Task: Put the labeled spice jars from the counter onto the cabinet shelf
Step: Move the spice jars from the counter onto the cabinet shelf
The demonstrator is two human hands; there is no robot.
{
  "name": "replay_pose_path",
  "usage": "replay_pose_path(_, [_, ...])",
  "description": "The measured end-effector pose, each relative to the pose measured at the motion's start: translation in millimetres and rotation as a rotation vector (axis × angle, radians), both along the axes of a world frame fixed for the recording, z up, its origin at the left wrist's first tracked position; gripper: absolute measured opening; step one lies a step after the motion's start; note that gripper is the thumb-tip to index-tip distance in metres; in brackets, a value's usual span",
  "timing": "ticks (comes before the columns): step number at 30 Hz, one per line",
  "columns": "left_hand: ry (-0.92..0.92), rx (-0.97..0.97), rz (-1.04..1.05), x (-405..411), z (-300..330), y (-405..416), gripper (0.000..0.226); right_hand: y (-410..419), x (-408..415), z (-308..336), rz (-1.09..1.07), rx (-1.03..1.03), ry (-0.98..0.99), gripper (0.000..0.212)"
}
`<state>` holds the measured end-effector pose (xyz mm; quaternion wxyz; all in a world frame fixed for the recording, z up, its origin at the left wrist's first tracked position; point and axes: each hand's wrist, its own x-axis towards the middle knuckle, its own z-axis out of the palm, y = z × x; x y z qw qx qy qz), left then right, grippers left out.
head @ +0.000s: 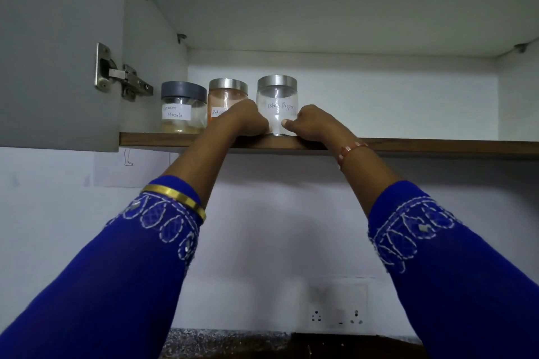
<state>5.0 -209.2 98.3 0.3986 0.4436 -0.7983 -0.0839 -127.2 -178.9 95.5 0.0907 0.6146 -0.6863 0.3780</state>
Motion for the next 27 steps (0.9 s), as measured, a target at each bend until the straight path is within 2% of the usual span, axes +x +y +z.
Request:
replay_pose_path(1, [-0.053, -0.014, 0.031, -2.7, -0.2, -1.0, 0.041, -2.8, 1.9, 0.0, -0.028, 0.028, 0.031, 0.037])
replay_pose_path(6, [-0.19, -0.043, 0.09, -11.0, 0.7, -6.6, 0.033, -2.0, 7.8, 3.5, -0.045, 0.163, 0.119, 0.034])
replay_pose_path(13, [-0.182, -0.066, 0.128, -15.6, -1.7, -6.8, 0.035, 6.2, 9.9, 5.9, -0.001, 0.232, 0.124, 0.032])
replay_pose_path(17, [-0.104, -0.175, 0.187, -17.0, -11.4, -6.6, 0.028, 4.8, 10.0, -5.6, -0.113, 0.094, 0.132, 0.022])
replay_pose_path(19, [-0.058, -0.285, 0.243, -17.6, -21.7, -2.7, 0.024, 7.8, 9.5, -15.2, -0.193, -0.014, 0.196, 0.031])
replay_pose_path(22, [-0.036, -0.517, 0.299, -17.6, -41.4, 6.6, 0.022, 15.8, 7.1, -31.7, -0.192, -0.191, 0.338, 0.038])
replay_pose_path(24, [-0.01, -0.622, 0.246, -16.3, -58.5, 14.2, 0.027, 26.9, 3.2, -44.2, -0.184, -0.236, 0.421, 0.041])
replay_pose_path(27, [0.144, -0.598, -0.017, -15.7, -93.3, 40.3, 0.034, 48.7, -7.1, -71.1, -0.164, -0.199, 0.522, 0.053])
